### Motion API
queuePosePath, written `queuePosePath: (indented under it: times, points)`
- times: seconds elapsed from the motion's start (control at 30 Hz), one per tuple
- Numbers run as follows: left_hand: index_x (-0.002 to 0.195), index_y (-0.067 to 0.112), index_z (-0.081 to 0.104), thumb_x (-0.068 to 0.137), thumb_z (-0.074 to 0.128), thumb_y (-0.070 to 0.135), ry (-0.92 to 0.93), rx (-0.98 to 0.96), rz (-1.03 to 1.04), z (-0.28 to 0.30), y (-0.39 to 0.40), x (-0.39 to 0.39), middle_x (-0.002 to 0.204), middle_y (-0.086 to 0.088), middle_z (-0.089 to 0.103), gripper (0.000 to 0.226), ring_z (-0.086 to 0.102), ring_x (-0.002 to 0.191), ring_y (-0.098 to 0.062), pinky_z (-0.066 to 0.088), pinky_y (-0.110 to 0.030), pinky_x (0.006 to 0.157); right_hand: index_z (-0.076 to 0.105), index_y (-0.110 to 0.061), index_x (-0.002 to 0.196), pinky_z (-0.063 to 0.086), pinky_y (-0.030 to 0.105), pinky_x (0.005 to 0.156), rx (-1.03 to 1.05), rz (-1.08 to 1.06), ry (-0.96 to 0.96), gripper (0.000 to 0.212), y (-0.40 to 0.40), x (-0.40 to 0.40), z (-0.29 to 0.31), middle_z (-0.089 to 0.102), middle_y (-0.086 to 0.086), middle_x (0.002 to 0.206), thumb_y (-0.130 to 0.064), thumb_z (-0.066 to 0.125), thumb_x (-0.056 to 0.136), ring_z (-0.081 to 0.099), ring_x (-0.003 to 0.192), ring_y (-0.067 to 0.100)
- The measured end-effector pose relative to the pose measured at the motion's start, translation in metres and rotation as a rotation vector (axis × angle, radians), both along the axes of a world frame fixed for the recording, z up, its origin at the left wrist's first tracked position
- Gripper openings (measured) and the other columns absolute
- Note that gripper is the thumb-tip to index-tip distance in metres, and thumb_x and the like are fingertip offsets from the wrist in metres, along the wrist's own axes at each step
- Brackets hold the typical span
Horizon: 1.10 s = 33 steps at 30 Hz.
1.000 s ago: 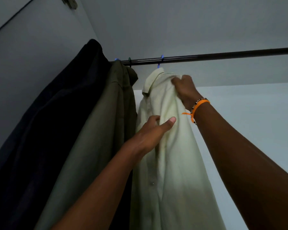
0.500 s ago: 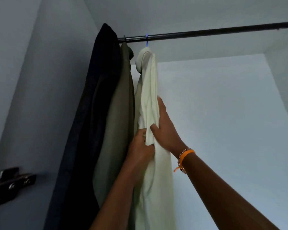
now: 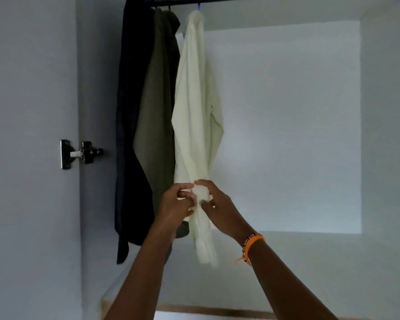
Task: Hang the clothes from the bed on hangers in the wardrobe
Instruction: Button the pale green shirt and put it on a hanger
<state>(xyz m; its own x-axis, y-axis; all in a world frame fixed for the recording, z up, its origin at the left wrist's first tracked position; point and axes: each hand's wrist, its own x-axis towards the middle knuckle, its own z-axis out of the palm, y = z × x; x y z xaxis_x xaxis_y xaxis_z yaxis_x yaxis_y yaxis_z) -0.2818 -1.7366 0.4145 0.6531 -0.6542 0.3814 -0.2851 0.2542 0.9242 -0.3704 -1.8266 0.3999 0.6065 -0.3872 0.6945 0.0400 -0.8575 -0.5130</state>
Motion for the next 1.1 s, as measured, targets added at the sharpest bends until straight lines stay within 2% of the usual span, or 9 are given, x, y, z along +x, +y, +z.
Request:
queuePosePath:
  times: [0.13,0.2,0.33,0.47,0.6,0.7,0.83,0.97,1.1]
  points:
    - [0.102,0.017,0.062,0.093,0.053,0.001,0.094,0.042,0.019,-0.037,0.061,-0.047,0.097,-0.003,0.063,0.02,0.063,0.083,-0.013,0.054,-0.02,0.066,0.047,-0.02,0.126,0.052,0.012,0.068,0.206,0.065,-0.01,0.038,0.059,-0.048,-0.032,0.055,0.002,0.102,0.0,0.047,0.092,0.059,0.085,0.018]
    - [0.108,0.014,0.061,0.094,0.052,0.003,0.132,0.07,0.007,-0.06,0.094,-0.07,0.097,-0.004,0.064,0.02,0.063,0.083,-0.013,0.054,-0.022,0.07,0.056,-0.015,0.112,0.051,0.012,0.062,0.263,0.087,-0.003,0.03,0.088,-0.072,-0.052,0.061,0.004,0.09,0.004,0.047,0.09,0.061,0.072,0.015]
    - [0.114,0.012,0.06,0.095,0.05,0.004,0.171,0.109,0.047,-0.101,0.163,-0.105,0.103,-0.007,0.064,0.023,0.063,0.089,-0.016,0.053,-0.022,0.07,0.063,-0.012,0.091,0.055,0.02,0.067,0.33,0.137,0.054,0.026,0.154,-0.106,-0.095,0.063,-0.001,0.078,0.006,0.045,0.09,0.063,0.071,0.011]
    - [0.107,0.013,0.063,0.094,0.049,0.005,0.293,0.101,0.115,-0.138,0.244,-0.132,0.1,-0.009,0.064,0.021,0.063,0.089,-0.019,0.054,-0.024,0.072,0.064,-0.002,0.095,0.053,0.016,0.064,0.429,0.223,0.131,0.023,0.234,-0.127,-0.128,0.063,-0.001,0.079,0.005,0.043,0.092,0.062,0.07,0.008]
    - [0.1,0.014,0.065,0.094,0.051,0.008,0.402,0.079,0.187,-0.175,0.336,-0.155,0.092,-0.005,0.065,0.016,0.062,0.084,-0.016,0.054,-0.023,0.073,0.065,-0.003,0.097,0.055,0.02,0.07,0.546,0.274,0.209,0.027,0.321,-0.135,-0.161,0.066,-0.003,0.083,0.002,0.039,0.092,0.065,0.076,0.009]
    - [0.101,0.011,0.064,0.094,0.05,0.008,0.463,0.088,0.255,-0.204,0.412,-0.166,0.088,-0.002,0.066,0.016,0.063,0.084,-0.016,0.054,-0.025,0.076,0.066,-0.002,0.101,0.055,0.02,0.072,0.624,0.328,0.266,0.028,0.394,-0.134,-0.191,0.067,0.005,0.089,0.001,0.039,0.093,0.065,0.082,0.012]
    - [0.101,0.011,0.064,0.094,0.05,0.007,0.546,0.137,0.38,-0.248,0.534,-0.169,0.083,0.0,0.062,0.016,0.06,0.079,-0.014,0.052,-0.023,0.07,0.065,-0.006,0.094,0.054,0.023,0.072,0.738,0.456,0.376,0.029,0.511,-0.132,-0.233,0.067,0.01,0.083,0.004,0.038,0.09,0.063,0.077,0.015]
    - [0.087,0.013,0.061,0.094,0.049,0.0,0.603,0.192,0.522,-0.285,0.67,-0.177,0.071,-0.003,0.057,0.019,0.058,0.057,-0.008,0.046,-0.013,0.047,0.063,-0.003,0.09,0.049,0.021,0.064,0.804,0.582,0.507,0.027,0.64,-0.123,-0.274,0.062,0.008,0.075,0.008,0.038,0.089,0.058,0.067,0.013]
    - [0.112,0.002,0.061,0.094,0.05,-0.001,0.724,0.157,0.737,-0.31,0.8,-0.193,0.058,0.004,0.063,0.021,0.058,0.043,0.003,0.047,-0.012,0.044,0.058,-0.012,0.08,0.045,0.013,0.054,0.809,0.733,0.678,0.033,0.774,-0.11,-0.302,0.057,0.001,0.073,0.009,0.036,0.091,0.056,0.055,-0.002]
